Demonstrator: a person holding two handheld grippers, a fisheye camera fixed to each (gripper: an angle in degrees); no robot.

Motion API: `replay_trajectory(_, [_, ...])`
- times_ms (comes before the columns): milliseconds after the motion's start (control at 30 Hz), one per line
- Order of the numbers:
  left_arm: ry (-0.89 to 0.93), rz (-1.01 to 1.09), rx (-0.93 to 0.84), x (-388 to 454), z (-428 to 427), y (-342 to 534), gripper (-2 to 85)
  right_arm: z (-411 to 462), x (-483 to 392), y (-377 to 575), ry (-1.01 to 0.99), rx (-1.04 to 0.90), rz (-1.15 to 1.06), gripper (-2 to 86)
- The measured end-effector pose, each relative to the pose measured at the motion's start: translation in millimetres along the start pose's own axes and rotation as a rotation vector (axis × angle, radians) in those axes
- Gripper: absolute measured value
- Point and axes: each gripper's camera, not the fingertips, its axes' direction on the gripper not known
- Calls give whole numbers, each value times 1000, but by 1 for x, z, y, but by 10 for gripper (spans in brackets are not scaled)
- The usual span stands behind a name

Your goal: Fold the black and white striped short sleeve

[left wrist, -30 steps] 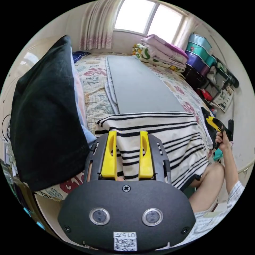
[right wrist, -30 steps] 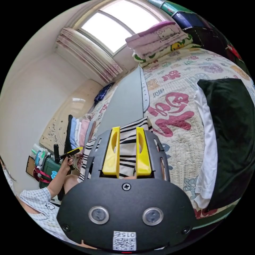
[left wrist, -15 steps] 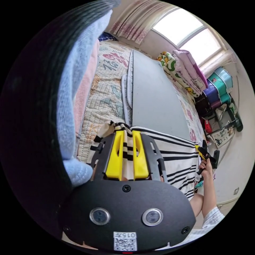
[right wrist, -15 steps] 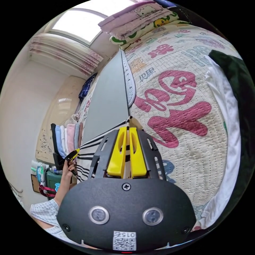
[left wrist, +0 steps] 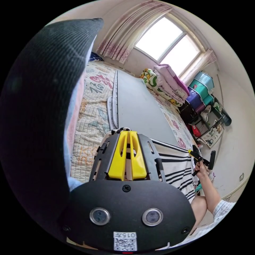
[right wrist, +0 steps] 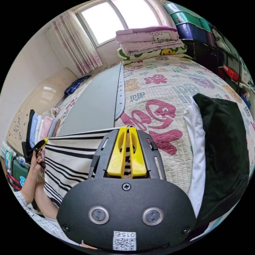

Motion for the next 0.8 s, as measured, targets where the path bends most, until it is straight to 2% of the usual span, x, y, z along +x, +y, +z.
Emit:
replay_trajectory(100, [-59, -28, -61, -7, 14, 0, 29, 10, 41, 20, -45, -38, 58, 10])
replay_trajectory(300, [-89, 83, -247, -1, 44, 1, 66, 20, 125, 62, -271, -185, 113, 11])
replay_trajectory(400, [-71, 136, -217, -1, 41, 1, 24, 1, 146, 85, -264, -152, 57, 7])
replay_trajectory(533, [-13, 63, -140, -12, 32, -5, 9, -14, 184, 112, -298, -74, 84, 3])
replay_trajectory(667, [1, -10, -81, -19, 29, -10, 6, 9, 214, 115, -241, -166, 97, 2])
replay_trajectory(800, [-29, -32, -95, -23, 33, -16, 6, 36, 234, 142, -140, -222, 90, 4])
